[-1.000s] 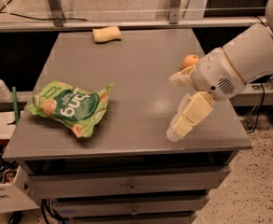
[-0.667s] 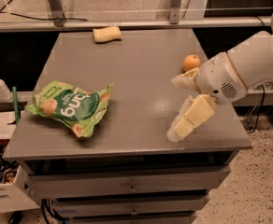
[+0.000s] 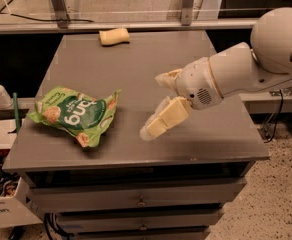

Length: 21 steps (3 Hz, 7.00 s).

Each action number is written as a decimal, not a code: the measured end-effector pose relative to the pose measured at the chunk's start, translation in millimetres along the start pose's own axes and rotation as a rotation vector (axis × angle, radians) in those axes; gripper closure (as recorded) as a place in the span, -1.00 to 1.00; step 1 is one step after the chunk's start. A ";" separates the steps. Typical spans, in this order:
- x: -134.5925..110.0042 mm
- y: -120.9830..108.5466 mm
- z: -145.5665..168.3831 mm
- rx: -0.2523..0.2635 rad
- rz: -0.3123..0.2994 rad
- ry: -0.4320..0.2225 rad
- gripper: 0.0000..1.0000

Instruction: Pick green rice chip bag

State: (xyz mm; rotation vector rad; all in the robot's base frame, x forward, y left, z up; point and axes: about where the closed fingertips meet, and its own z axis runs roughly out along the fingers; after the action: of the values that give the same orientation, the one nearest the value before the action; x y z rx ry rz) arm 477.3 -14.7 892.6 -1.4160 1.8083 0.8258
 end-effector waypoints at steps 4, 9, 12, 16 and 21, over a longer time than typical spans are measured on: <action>-21.1 -11.7 118.4 -0.080 0.036 -0.082 -1.00; -13.9 -21.0 95.4 -0.056 0.108 -0.104 0.72; -56.7 -23.5 68.4 -0.046 -0.036 -0.167 -0.67; -39.7 -24.3 121.7 -0.192 -0.566 0.215 -1.00; -42.6 -24.2 175.8 -0.231 -0.711 0.177 0.27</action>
Offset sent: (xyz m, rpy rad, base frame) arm 0.0452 0.1031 -0.0303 0.1581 0.0686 -0.0565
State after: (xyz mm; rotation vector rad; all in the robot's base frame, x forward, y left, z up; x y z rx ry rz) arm 531.3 146.9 827.3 -2.1495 1.1901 0.5474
